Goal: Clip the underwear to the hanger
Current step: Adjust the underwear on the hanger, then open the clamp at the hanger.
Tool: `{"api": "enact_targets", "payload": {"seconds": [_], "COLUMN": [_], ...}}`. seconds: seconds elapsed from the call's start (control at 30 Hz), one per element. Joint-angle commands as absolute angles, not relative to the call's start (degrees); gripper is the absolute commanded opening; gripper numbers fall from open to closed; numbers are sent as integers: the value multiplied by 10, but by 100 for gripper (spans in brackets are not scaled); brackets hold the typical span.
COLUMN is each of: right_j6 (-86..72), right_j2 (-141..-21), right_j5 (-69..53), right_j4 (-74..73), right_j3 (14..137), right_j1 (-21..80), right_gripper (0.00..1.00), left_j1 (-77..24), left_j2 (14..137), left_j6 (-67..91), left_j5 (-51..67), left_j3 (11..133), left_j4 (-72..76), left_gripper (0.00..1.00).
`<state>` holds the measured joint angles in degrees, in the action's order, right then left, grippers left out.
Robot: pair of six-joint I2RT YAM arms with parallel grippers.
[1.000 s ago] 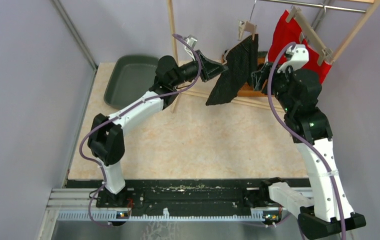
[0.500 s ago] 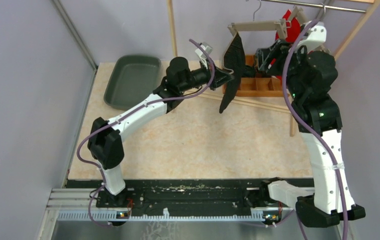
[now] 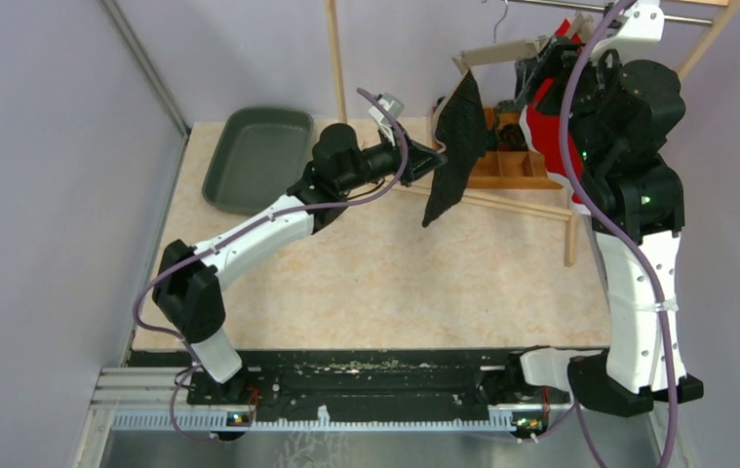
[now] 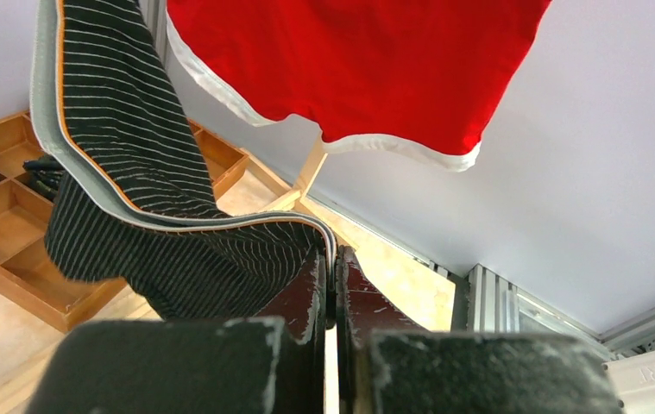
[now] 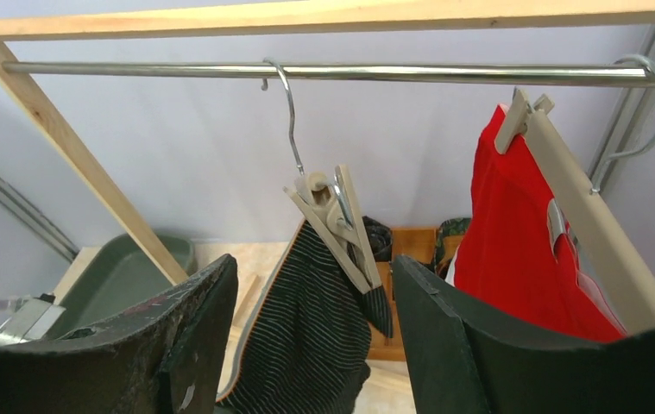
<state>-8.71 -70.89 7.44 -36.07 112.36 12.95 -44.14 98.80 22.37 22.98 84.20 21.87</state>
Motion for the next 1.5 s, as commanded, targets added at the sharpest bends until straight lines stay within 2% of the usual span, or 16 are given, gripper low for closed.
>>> {"api": "enact_targets", "payload": {"seconds": [0.0,0.4,0.73,1.03,1.47], "right_j6": [-79,-72,-59,-60,-49], "right_j2": [-728,-828,-833,-789,-809], "right_j5": [53,29,48,56,66], "right_j4": [-384,-482,-494,-473,-474], "right_j3": [1192,1363,1364,1310,1325], "right_j1": [127,124,115,113,99], "right_gripper": [66,67,68,68,68], "left_j1": [-441,-441,-441,-441,-441], "left_j2": [954,936,928,922,899], "left_j6": [219,221,222,219,216], "left_j5": [224,227,230,224,212], "left_j3": [835,819,812,804,781], "left_j4": [246,246,246,245,246], "left_gripper": [0,0,0,0,0]}}
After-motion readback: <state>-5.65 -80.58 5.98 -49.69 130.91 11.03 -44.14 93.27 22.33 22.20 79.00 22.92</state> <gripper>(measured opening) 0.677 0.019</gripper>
